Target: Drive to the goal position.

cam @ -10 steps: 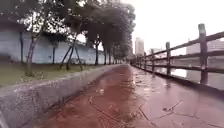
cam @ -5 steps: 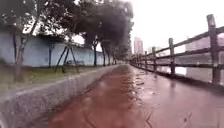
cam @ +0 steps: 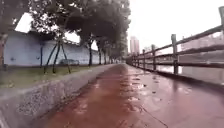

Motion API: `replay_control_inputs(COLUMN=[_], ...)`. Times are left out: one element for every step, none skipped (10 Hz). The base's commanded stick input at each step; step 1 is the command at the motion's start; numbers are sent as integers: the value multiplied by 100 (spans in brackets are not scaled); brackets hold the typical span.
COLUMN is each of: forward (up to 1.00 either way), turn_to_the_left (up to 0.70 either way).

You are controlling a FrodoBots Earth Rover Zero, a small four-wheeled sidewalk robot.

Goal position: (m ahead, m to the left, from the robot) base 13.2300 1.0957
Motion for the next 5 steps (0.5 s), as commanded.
replay_control_inputs(forward=[0,0,0,92,100], turn_to_the_left=[-5,0,0,0,0])
